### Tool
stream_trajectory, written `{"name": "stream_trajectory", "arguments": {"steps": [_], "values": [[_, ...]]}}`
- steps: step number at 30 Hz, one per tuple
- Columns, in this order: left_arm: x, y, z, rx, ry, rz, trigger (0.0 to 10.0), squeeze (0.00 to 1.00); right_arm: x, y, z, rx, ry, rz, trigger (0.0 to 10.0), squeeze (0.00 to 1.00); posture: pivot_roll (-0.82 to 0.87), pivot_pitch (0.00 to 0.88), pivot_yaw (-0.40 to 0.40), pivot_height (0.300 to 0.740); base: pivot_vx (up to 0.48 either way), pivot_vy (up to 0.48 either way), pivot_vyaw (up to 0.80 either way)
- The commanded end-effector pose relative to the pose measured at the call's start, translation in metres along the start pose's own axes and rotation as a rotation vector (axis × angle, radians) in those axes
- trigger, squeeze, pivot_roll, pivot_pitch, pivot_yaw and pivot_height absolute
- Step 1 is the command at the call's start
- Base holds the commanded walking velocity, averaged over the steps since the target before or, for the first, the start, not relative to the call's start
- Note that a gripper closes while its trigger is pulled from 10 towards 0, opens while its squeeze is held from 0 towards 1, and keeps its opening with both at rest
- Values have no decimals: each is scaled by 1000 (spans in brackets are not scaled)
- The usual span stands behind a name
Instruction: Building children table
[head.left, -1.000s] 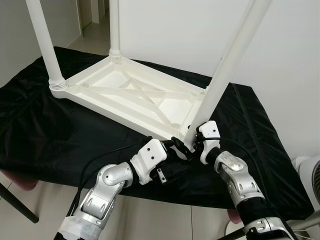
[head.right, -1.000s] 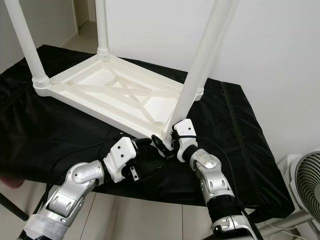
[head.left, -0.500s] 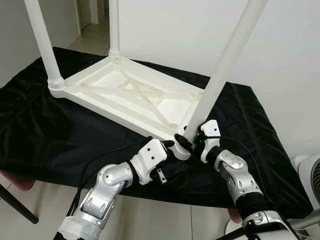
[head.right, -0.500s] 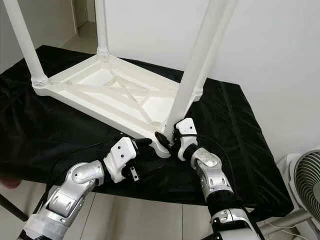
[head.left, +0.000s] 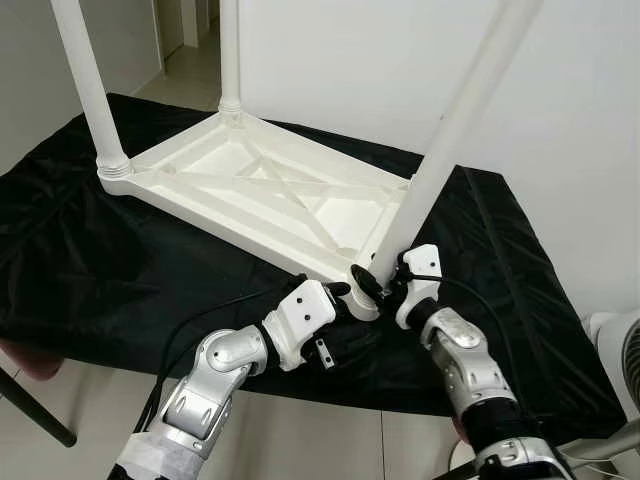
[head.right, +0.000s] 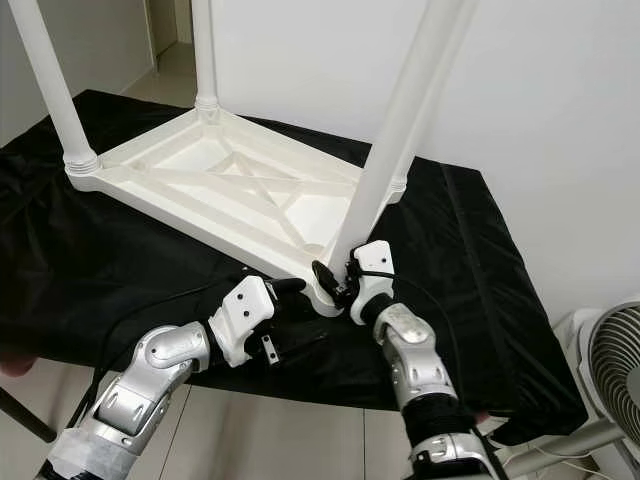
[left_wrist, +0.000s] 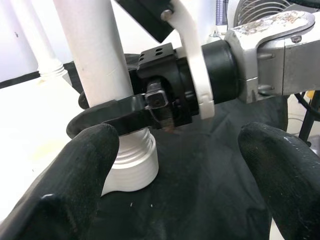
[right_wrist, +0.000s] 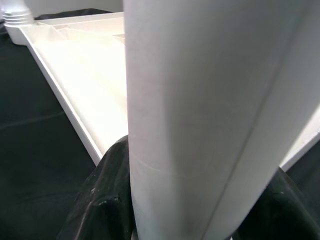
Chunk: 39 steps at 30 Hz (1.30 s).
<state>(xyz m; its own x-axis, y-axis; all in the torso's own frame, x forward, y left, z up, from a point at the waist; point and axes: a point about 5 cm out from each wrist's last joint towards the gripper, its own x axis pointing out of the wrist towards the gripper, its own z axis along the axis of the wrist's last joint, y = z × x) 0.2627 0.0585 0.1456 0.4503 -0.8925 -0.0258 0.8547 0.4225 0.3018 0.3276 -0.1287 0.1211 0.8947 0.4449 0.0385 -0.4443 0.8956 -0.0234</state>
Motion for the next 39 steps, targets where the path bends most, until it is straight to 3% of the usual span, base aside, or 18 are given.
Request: {"name": "stream_trajectory", "arguments": {"steps": [1, 4, 7, 10, 12, 17, 22, 24, 30, 31, 32, 33, 36, 39], "values": [[2, -4, 0, -2, 0, -4, 10000, 0, -4, -2, -7, 24, 49, -105, 10000, 0, -10, 0, -144, 740, 0, 0, 0], [2, -5, -1, -4, 2, -4, 10000, 0, -4, 0, -7, 38, 53, -168, 10000, 0, -9, 0, -145, 740, 0, 0, 0], [1, -4, -1, -5, 2, -2, 10000, 0, -7, 13, -6, 94, 53, -325, 10000, 0, -9, 0, -151, 740, 0, 0, 0], [1, -5, -1, -6, 1, -1, 10000, 0, -9, 17, -4, 105, 48, -372, 10000, 0, -9, 0, -154, 740, 0, 0, 0], [1, -5, -1, -8, 1, 2, 10000, 0, -10, 33, -3, 143, 39, -472, 10000, 0, -5, 0, -158, 740, 0, 0, 0], [2, -6, -1, -11, 1, 2, 10000, 0, -8, 43, -2, 159, 44, -439, 10000, 0, -9, 0, -157, 740, 0, 0, 0], [2, -7, -1, -13, 0, 0, 10000, 0, -8, 43, 0, 144, 44, -413, 10000, 0, -8, 0, -161, 740, 0, 0, 0], [2, -5, -1, -12, 0, 5, 10000, 0, -9, 40, 1, 153, 41, -400, 10000, 1000, -6, 0, -163, 740, 0, 0, 0], [1, -5, -1, -13, 0, 9, 10000, 0, -12, 34, 6, 131, 25, -362, 10000, 1000, -8, 0, -161, 740, 0, 0, 0], [1, -5, -1, -13, 1, 10, 10000, 0, -14, 32, 4, 124, 37, -328, 10000, 800, -8, 0, -161, 740, 0, 0, 0], [1, -5, -1, -13, 1, 10, 10000, 0, -14, 32, 4, 124, 37, -328, 10000, 800, -8, 0, -161, 740, 0, 0, 0], [1, -5, -1, -13, 1, 11, 10000, 0, -15, 29, 3, 115, 43, -284, 10000, 0, -9, 0, -160, 740, 0, 0, 0], [1, -5, -1, -13, 1, 13, 10000, 0, -17, 27, 0, 109, 57, -228, 10000, 0, -9, 0, -157, 740, 0, 0, 0], [0, -3, 0, -12, 1, 16, 10000, 0, -21, 21, -2, 64, 57, -74, 10000, 0, -10, 0, -149, 740, 0, 0, 0]]}}
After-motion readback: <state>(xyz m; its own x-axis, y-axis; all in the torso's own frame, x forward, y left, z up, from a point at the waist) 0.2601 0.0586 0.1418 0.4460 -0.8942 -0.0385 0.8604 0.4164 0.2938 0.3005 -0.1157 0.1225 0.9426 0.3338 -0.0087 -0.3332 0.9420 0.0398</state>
